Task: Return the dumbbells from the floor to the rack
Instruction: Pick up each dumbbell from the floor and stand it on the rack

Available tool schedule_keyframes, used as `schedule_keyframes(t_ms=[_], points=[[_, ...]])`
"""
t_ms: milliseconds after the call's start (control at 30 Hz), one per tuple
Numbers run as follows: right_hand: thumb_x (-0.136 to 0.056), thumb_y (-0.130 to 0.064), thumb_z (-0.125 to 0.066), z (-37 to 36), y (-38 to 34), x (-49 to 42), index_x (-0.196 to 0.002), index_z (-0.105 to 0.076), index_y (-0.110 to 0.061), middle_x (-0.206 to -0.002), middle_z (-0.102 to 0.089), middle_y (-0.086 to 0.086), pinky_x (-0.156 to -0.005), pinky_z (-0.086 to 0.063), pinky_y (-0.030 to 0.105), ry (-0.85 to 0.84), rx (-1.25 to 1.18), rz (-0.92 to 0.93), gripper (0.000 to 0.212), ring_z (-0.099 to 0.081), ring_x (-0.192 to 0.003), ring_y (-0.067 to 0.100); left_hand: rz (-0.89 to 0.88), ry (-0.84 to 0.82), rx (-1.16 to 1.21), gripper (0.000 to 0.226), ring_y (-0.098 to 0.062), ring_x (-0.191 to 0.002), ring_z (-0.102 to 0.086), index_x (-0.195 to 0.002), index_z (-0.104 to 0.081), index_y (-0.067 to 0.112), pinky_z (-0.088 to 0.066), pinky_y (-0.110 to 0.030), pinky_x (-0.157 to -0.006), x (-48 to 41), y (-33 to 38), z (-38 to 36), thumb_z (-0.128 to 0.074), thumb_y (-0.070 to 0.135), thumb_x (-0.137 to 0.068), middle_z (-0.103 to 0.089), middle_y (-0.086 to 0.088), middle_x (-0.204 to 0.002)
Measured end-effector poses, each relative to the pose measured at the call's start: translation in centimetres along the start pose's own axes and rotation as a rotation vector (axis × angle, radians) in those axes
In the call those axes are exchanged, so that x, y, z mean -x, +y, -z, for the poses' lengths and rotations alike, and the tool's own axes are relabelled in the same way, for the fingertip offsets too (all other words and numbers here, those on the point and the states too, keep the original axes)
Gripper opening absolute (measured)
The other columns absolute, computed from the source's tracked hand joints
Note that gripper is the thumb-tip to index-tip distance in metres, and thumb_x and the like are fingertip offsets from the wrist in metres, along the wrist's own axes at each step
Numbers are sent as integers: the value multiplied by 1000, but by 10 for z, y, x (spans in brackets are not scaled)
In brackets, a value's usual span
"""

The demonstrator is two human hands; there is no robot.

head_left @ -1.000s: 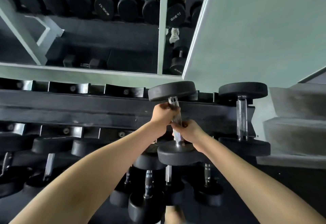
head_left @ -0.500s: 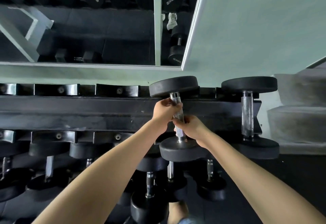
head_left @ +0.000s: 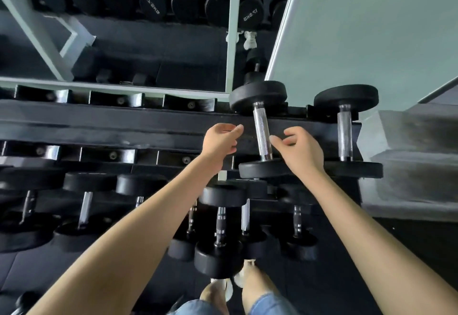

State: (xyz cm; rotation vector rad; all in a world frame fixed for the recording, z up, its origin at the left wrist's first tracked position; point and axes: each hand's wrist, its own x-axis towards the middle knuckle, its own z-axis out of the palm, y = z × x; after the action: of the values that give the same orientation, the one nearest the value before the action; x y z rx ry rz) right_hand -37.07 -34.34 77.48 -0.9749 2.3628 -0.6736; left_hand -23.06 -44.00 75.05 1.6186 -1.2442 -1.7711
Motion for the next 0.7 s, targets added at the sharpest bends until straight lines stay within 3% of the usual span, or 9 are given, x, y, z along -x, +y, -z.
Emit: schedule_keyframes(t_ms=[133, 233, 333, 433, 567, 700], points=[[-86, -45, -65, 3, -10, 56, -118, -58, -17, -94, -66, -9, -82, -48, 32, -35, -10, 124, 43, -65, -93, 16, -28, 56, 80, 19, -12, -73, -58, -99, -61, 12, -55, -26, -69, 47, -18, 33, -66, 25, -87, -63, -7, -96], [-84, -44, -66, -9, -7, 100, -114, -61, -19, -100, -69, -7, -87, -52, 38, -139, -4, 205, 39, -66, -94, 17, -28, 114, 93, 23, -12, -71, -58, -103, -62, 9, -55, -21, -62, 94, -48, 58, -65, 26, -88, -63, -6, -90], [-84, -46, -66, -33, 8, 148, -115, -60, -19, -103, -69, -3, -88, -50, 39, -309, 56, 264, 42, -65, -97, 20, -8, 219, 101, 21, -11, -67, -57, -102, -62, 10, -54, -19, -58, 150, -93, 81, -62, 28, -90, -64, -5, -89], [-86, -46, -64, -64, 36, 201, -119, -58, -18, -107, -69, -1, -86, -48, 34, -503, 183, 342, 43, -63, -103, 22, 33, 357, 147, 16, -13, -66, -58, -88, -62, 16, -53, -26, -64, 209, -150, 99, -59, 31, -91, -65, -5, -85], [-88, -46, -60, -104, 86, 276, -123, -56, -16, -114, -67, 2, -86, -47, 34, -755, 372, 440, 46, -63, -108, 24, 136, 498, 144, 26, -16, -64, -59, -78, -62, 18, -50, -27, -61, 291, -229, 114, -55, 39, -91, -66, -2, -74], [-91, -48, -55, -142, 136, 340, -126, -52, -16, -121, -64, 5, -88, -46, 36, -949, 605, 575, 48, -60, -114, 27, 285, 594, 149, 34, -17, -64, -56, -77, -60, 18, -46, -25, -58, 362, -307, 128, -50, 47, -92, -65, -4, -75]])
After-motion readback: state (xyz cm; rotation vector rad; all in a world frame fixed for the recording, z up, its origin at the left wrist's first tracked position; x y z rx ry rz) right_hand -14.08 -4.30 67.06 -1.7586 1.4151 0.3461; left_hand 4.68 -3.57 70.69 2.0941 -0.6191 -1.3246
